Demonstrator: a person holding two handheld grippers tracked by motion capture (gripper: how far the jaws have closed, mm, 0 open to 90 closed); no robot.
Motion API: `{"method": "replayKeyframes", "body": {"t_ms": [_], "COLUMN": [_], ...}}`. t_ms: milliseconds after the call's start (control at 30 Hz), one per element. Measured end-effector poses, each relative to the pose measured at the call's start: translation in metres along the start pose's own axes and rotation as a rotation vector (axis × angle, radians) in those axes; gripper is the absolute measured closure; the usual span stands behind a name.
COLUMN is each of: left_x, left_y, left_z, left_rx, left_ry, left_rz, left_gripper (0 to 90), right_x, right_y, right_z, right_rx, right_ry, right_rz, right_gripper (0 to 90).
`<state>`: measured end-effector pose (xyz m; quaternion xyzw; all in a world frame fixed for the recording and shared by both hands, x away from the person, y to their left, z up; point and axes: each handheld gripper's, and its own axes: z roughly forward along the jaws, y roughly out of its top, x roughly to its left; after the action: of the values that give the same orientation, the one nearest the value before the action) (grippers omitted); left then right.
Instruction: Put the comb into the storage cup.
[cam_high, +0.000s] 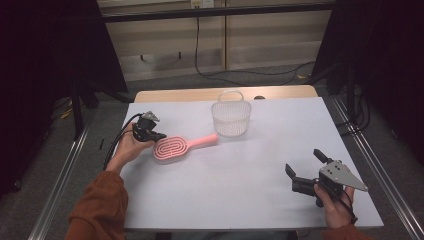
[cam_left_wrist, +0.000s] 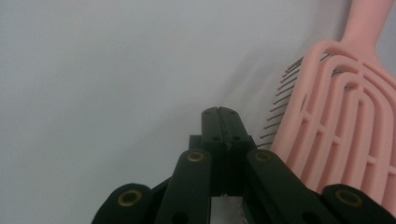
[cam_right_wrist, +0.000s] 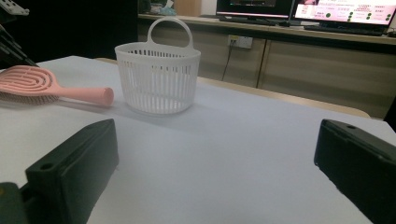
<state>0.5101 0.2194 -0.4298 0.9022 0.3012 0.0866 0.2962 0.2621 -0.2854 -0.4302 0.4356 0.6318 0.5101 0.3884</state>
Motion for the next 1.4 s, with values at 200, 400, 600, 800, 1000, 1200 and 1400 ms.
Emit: {"method": "replayKeyframes", "body": {"t_ms": [200,400,600,800,1000,1200,1400], "left_x": [-0.002,0.001,0.004,0.004,0.009,0.011,0.011], "left_y": [-0.004,-0.008,-0.011,-0.015,-0.018,-0.02,-0.018], "left_z": [-0.001,0.0,0.0,-0.003,-0.008,-0.015,-0.028], "left_rx": [0.019,-0.009,-0.054,-0.094,-0.129,-0.181,-0.281], "left_ry": [0.017,0.04,0.084,0.123,0.148,0.164,0.189], "left_rz": [0.006,-0.008,-0.029,-0.012,-0.022,-0.039,-0.074], "left_gripper": [90.0,86.9,78.0,69.8,65.2,53.4,33.0], "right_x": [0.0,0.0,0.0,0.0,0.0,0.0,0.0], "right_y": [0.0,0.0,0.0,0.0,0.0,0.0,0.0], "right_z": [0.0,0.0,0.0,0.0,0.0,-0.001,-0.001], "right_rx": [0.0,-0.001,-0.001,0.001,-0.001,-0.001,-0.001], "right_ry": [-0.002,-0.003,-0.001,-0.004,0.0,0.001,0.002], "right_rz": [0.003,0.003,0.003,0.002,-0.001,0.0,0.0], "right_gripper": [0.0,0.0,0.0,0.0,0.0,0.0,0.0]}}
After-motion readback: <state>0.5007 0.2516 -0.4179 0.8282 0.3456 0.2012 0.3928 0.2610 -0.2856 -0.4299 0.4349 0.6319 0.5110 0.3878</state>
